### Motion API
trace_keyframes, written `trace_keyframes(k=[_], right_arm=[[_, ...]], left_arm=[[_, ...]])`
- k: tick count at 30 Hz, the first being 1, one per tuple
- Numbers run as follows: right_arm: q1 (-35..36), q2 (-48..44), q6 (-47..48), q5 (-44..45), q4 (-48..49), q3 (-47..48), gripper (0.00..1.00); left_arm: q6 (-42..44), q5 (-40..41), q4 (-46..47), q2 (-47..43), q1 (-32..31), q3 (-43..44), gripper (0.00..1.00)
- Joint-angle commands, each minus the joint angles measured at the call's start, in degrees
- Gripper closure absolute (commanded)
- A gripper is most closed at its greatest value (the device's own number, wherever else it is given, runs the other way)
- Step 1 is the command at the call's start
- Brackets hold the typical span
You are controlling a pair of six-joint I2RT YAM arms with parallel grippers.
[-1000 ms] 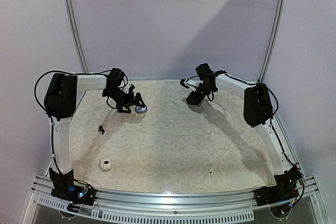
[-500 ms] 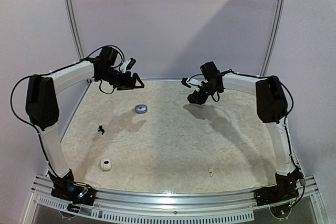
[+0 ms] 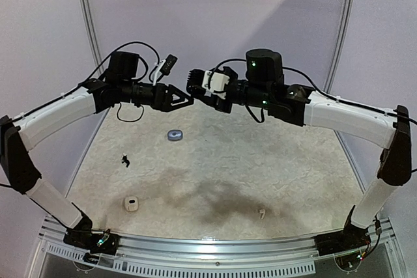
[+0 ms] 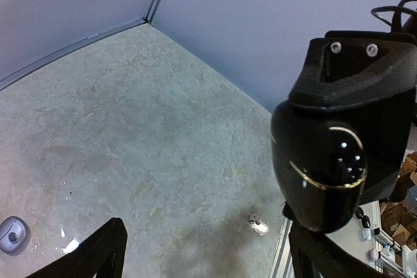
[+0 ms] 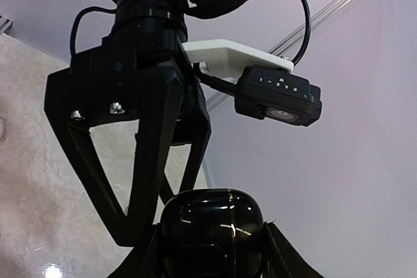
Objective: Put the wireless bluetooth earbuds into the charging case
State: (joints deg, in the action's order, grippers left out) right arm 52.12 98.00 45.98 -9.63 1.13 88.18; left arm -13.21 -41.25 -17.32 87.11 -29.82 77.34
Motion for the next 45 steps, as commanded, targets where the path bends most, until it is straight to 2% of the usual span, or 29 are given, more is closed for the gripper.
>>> trace_keyframes(k=[1, 6, 11, 15, 21, 25, 29, 33, 37, 45], right_arm=[[5.5, -0.8, 3.4, 7.4, -0.1, -1.7, 0.87], [10.3, -1.1, 4.2, 15.1, -1.0, -1.0, 0.87], [13.2, -1.1, 3.9, 19.5, -4.0, 1.3, 0.88], [14.0, -0.8, 4.0, 21.4, -6.9, 2.7, 0.88], [14.1, -0.5, 2.9, 21.9, -8.6, 4.3, 0.88], [14.3, 0.5, 2.5, 21.7, -9.2, 6.2, 0.89], [14.5, 1.2, 2.3, 21.6, -8.8, 7.4, 0.89], [14.6, 1.8, 1.7, 20.3, -8.4, 8.5, 0.90], [14.7, 2.2, 2.4, 18.6, -7.9, 8.9, 0.90], [14.9, 3.0, 4.5, 17.2, -8.5, 9.5, 0.91]], left_arm=[[-3.4, 0.0, 5.6, -5.7, -2.3, -4.0, 0.15], [-4.1, -1.1, 7.3, -12.3, -2.6, -9.0, 0.31], [-6.1, -2.6, 13.3, -17.9, -2.5, -13.7, 0.35], [-8.5, -3.3, 18.1, -20.4, -2.1, -16.3, 0.35], [-12.6, -3.6, 23.4, -23.7, 2.0, -19.8, 0.28], [-11.3, -2.6, 22.4, -24.0, 1.5, -19.6, 0.28], [-8.6, 1.1, 15.3, -23.3, 0.0, -18.9, 0.38], [-6.8, 2.1, 13.9, -22.4, -1.6, -18.1, 0.38], [-5.3, 1.6, 14.3, -21.3, -2.9, -17.0, 0.38], [-5.1, 3.3, 15.6, -20.7, -3.6, -17.3, 0.48]])
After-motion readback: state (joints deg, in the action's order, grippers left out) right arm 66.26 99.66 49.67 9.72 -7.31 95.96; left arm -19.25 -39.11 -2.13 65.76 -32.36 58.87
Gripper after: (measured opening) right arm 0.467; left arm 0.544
